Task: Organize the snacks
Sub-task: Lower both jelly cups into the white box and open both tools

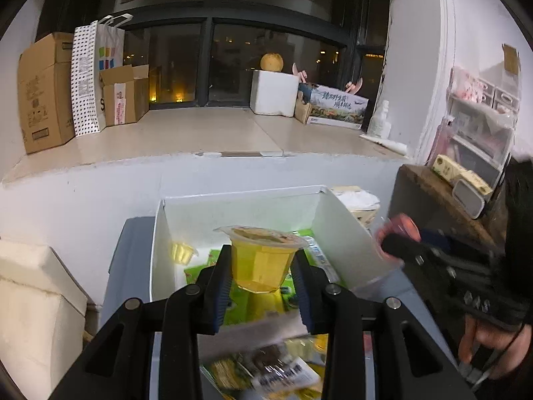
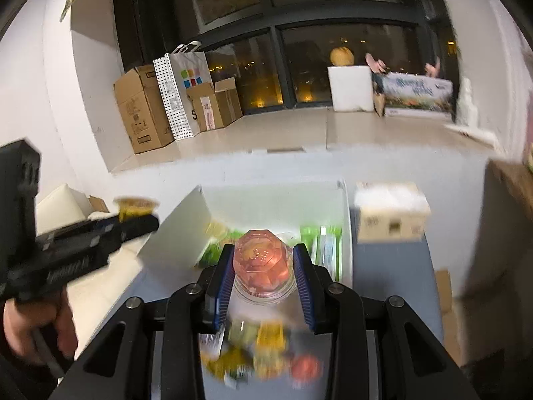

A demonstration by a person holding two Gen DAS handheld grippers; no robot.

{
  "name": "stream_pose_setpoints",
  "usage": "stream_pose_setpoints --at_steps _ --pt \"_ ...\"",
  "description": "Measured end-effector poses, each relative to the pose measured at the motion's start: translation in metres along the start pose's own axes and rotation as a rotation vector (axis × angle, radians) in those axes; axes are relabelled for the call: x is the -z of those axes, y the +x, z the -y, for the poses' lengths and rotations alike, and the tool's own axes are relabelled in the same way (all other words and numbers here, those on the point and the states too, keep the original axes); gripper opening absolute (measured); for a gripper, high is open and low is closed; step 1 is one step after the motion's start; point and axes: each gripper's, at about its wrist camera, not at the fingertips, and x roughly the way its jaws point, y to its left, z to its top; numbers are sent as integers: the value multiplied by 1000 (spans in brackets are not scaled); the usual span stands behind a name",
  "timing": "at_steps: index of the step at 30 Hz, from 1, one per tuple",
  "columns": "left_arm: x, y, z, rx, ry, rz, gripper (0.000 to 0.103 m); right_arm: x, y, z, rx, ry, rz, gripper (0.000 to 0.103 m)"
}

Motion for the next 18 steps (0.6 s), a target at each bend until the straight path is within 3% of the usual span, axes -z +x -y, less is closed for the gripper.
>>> stream_pose_setpoints --at_steps 6,7,8,9,10,18 --pt "4 47 -16 -5 7 -86 40 -20 57 3 33 -5 -76 40" --pt "7 51 -15 -11 11 -100 54 -19 67 7 47 -4 -105 48" --pt "11 57 -16 -27 21 -120 84 -18 74 10 51 -2 -136 79" --pt "14 58 -18 -41 25 -122 97 -16 80 15 52 8 -163 100" --pt "17 55 -18 -36 24 -105 103 -13 79 21 39 31 -157 100" --pt "27 38 -24 -37 -21 -88 103 5 46 35 62 60 -91 103"
